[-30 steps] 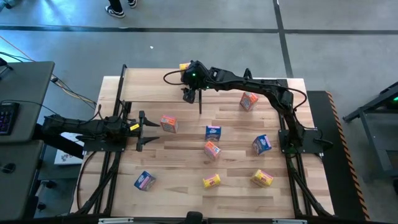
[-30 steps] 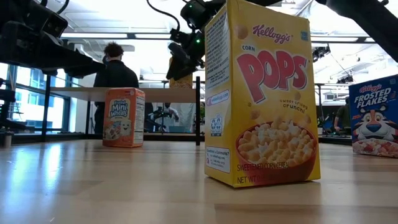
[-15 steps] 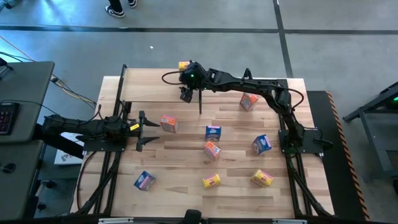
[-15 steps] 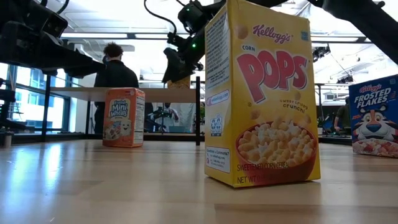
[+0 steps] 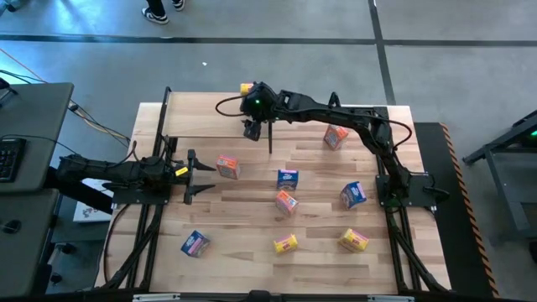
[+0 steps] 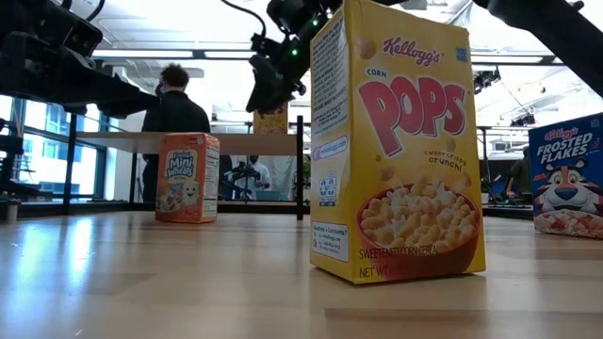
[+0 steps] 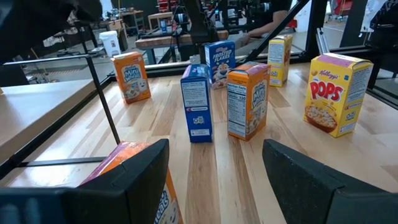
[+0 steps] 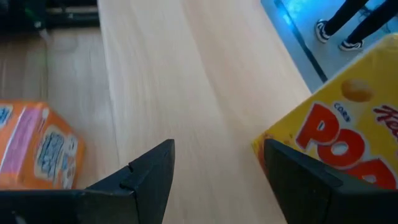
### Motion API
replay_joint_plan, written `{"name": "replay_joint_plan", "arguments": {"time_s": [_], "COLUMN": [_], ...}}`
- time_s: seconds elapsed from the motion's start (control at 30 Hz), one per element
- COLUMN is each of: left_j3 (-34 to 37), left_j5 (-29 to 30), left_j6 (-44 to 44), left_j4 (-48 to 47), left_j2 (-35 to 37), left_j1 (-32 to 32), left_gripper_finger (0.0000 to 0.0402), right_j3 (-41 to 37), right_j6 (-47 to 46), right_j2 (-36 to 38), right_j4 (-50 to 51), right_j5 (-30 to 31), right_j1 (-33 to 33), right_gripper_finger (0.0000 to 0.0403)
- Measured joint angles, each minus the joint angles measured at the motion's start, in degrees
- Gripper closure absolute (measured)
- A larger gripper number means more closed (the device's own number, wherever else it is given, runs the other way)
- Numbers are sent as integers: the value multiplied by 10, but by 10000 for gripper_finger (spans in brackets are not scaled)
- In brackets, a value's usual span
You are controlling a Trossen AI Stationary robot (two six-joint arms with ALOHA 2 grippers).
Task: Stack cereal on shelf
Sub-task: Put the top left yellow cereal box on the shelf, then put the left orange cereal box on the shelf
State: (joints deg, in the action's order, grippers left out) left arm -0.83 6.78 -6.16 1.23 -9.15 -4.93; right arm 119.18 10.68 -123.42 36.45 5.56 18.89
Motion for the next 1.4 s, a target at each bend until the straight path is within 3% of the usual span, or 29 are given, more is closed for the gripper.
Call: {"name": "replay_joint_plan", "arguments": {"time_s": [0.5,0.67,0.8,1.1,1.4], "left_j3": [0,0,0,0,0], "left_j5": [0,0,0,0,0], "left_j6": [0,0,0,0,0], "left_j4": [0,0,0,0,0], "left_j2": [0,0,0,0,0], "left_j1": [0,0,0,0,0], "left_gripper_finger": [151,151,151,151,151], "right_j3": [15,-27,-127,-463,-707], "right_j6": [14,24,24,-4,-52], "right_j2": [50,96,168,423,650], "right_j4": [149,149,96,-132,-281], "right_j5": [-26,-26,-31,-22,-21], "right_j1": [-15,-21,-21,-27,-48], "right_gripper_finger": [164,164,164,164,164]}}
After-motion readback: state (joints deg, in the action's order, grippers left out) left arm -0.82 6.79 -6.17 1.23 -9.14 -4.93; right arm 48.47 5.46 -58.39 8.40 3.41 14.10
